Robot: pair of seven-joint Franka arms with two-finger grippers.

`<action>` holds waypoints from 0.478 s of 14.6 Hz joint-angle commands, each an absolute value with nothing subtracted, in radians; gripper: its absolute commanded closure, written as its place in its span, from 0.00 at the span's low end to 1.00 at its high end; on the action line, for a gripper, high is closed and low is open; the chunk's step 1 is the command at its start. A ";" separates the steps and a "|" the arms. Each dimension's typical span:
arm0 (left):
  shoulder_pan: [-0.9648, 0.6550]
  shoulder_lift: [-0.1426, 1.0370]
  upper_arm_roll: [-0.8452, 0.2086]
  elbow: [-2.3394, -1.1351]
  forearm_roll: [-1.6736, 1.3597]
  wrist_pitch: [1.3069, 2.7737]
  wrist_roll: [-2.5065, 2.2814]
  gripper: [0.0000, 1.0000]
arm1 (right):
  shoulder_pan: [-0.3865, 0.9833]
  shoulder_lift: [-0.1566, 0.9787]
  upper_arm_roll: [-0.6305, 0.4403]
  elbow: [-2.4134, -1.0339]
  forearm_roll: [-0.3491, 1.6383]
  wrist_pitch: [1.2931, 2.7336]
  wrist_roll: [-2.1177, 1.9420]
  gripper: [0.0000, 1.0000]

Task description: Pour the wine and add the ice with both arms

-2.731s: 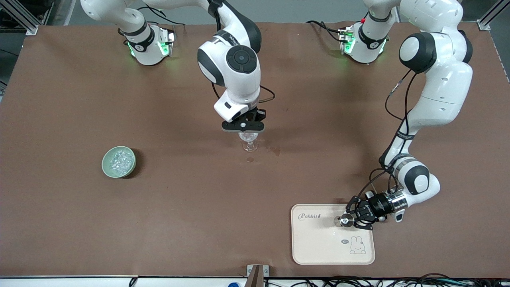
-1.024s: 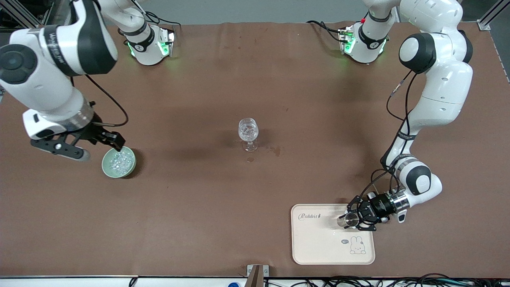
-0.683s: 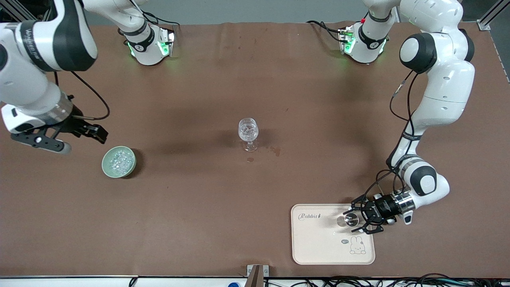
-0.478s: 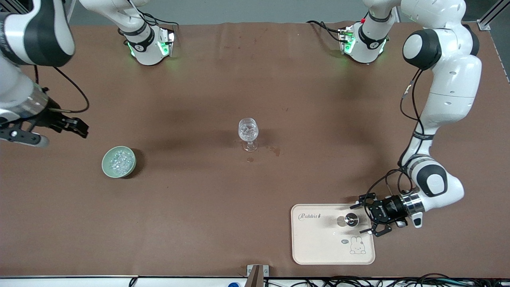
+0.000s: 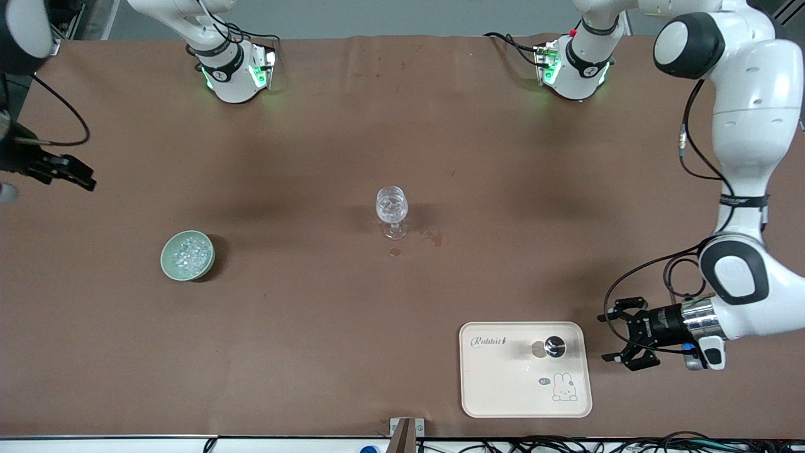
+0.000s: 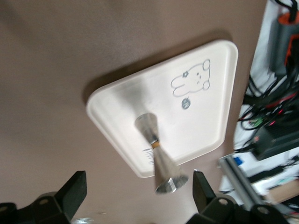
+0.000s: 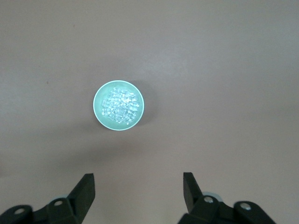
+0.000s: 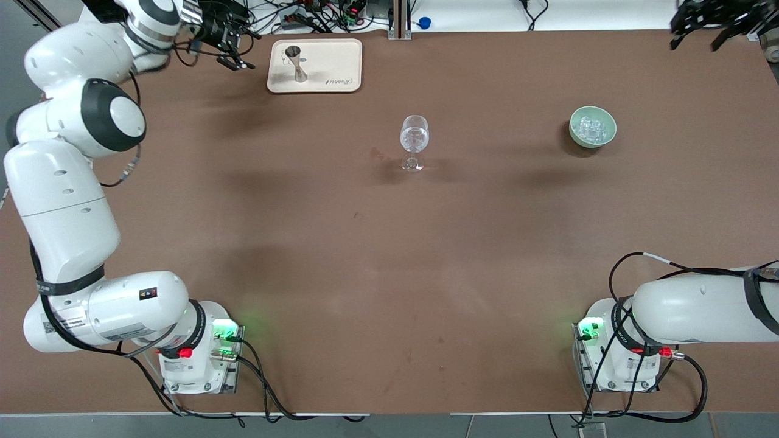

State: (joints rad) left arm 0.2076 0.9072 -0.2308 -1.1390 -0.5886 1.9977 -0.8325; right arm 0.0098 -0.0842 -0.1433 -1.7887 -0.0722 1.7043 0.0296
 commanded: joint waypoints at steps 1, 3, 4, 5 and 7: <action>0.186 0.801 -0.230 -1.173 -0.391 1.948 -0.818 0.00 | -0.018 -0.089 -0.138 -1.674 -0.044 1.611 -0.008 0.08; 0.154 0.723 -0.280 -1.175 -0.135 1.898 -0.779 0.00 | -0.020 -0.083 -0.138 -1.576 -0.043 1.534 -0.008 0.03; 0.150 0.700 -0.302 -1.175 -0.044 1.878 -0.776 0.00 | -0.020 -0.081 -0.138 -1.539 -0.043 1.501 -0.006 0.00; 0.147 0.674 -0.340 -1.175 0.036 1.856 -0.758 0.00 | -0.017 -0.083 -0.137 -1.514 -0.041 1.464 -0.008 0.00; 0.149 0.620 -0.406 -1.177 0.151 1.813 -0.677 0.00 | -0.005 -0.086 -0.127 -1.500 -0.023 1.389 0.005 0.00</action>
